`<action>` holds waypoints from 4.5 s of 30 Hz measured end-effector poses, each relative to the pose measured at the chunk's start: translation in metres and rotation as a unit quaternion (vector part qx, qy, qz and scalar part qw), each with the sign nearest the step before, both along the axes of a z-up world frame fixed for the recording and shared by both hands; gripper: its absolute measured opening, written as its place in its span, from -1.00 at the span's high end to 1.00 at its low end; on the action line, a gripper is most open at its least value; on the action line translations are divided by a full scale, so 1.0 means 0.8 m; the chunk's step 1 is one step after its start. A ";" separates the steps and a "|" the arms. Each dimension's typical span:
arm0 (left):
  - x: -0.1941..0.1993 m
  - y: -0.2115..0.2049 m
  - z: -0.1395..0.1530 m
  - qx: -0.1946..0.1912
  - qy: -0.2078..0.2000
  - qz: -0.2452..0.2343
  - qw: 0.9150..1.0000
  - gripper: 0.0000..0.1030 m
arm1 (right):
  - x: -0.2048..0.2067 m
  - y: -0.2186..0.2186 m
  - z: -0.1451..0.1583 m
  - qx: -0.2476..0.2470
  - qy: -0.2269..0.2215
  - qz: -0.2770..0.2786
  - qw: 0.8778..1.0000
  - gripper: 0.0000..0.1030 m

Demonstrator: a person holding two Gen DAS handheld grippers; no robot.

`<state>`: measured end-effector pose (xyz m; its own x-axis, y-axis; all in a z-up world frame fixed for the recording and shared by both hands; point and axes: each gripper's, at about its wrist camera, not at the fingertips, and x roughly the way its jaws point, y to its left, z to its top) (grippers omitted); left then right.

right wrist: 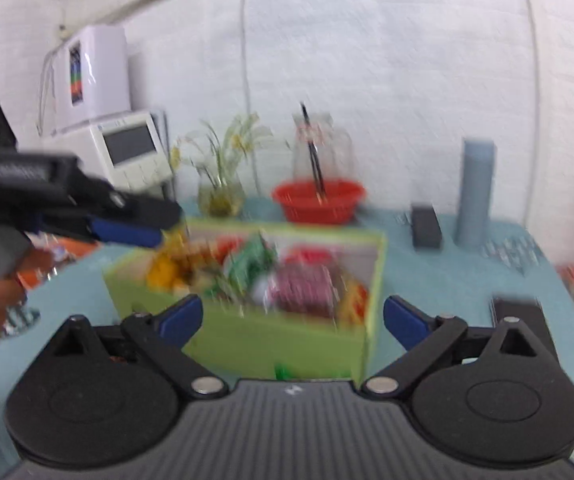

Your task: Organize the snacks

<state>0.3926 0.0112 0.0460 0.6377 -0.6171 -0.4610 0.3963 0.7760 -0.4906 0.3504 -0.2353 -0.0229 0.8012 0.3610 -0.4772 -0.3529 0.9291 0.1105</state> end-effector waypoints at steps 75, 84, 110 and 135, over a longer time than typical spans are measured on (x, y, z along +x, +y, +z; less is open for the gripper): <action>-0.180 0.036 -0.096 -0.032 0.133 0.072 0.988 -0.12 | -0.191 0.057 -0.053 0.039 0.056 0.014 0.998 -0.80; -0.130 0.007 -0.101 -0.022 0.142 0.007 0.990 -0.11 | -0.169 0.076 -0.053 0.019 0.059 0.004 0.998 -0.80; -0.006 -0.019 0.036 0.020 0.004 0.010 1.000 0.67 | -0.002 0.092 0.060 -0.017 -0.068 0.046 0.996 0.02; -0.030 -0.004 0.027 0.101 -0.060 0.074 0.990 -0.16 | -0.014 0.094 0.055 -0.026 -0.089 0.028 0.995 -0.90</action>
